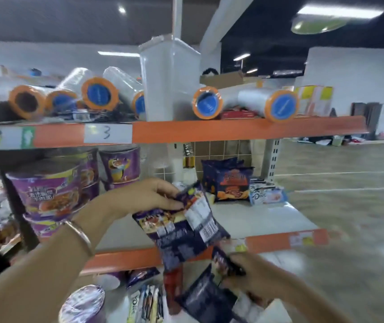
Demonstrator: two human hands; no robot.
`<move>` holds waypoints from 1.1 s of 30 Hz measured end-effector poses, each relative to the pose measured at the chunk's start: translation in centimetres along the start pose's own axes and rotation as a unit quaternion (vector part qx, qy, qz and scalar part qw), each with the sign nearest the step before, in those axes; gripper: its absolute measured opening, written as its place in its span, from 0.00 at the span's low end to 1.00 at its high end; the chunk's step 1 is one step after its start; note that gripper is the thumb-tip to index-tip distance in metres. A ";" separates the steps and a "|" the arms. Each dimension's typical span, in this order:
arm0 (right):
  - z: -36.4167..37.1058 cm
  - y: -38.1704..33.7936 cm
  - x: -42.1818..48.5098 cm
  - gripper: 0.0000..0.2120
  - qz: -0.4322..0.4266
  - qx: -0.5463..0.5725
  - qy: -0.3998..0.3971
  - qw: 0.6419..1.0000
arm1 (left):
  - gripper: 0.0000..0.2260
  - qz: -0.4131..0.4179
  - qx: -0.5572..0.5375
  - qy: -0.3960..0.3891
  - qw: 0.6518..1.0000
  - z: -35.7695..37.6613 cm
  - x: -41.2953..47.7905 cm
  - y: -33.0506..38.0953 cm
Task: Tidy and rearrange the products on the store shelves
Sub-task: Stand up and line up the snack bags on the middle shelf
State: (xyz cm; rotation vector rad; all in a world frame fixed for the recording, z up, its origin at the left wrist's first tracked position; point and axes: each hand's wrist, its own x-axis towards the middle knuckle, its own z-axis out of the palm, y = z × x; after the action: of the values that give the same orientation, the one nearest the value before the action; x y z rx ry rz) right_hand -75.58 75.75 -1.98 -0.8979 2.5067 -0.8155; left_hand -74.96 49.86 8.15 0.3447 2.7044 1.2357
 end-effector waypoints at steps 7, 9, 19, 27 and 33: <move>-9.4 3.0 -3.1 0.12 0.058 -0.025 0.133 0.989 | 0.05 -0.065 -0.049 0.119 0.989 0.5 2.1 1.5; -11.3 3.4 -3.6 0.08 0.051 0.061 0.171 0.982 | 0.05 -0.067 -0.067 0.143 0.985 1.0 2.7 1.8; -14.5 2.7 1.5 0.09 0.048 0.014 0.224 0.973 | 0.03 -0.076 -0.003 0.137 0.988 2.8 5.9 1.6; -16.2 3.7 7.4 0.10 0.063 -0.148 0.154 0.975 | 0.07 -0.043 0.062 0.012 0.997 0.8 9.0 -0.1; -13.2 7.0 8.0 0.11 0.023 -0.202 0.274 0.940 | 0.07 -0.027 0.118 -0.031 0.992 1.4 11.5 -1.4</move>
State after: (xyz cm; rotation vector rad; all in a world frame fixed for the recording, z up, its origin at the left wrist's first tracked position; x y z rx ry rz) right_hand -91.23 80.09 2.78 -0.8085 3.2574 -0.6020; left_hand -85.88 53.01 5.72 0.3297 2.7895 0.8779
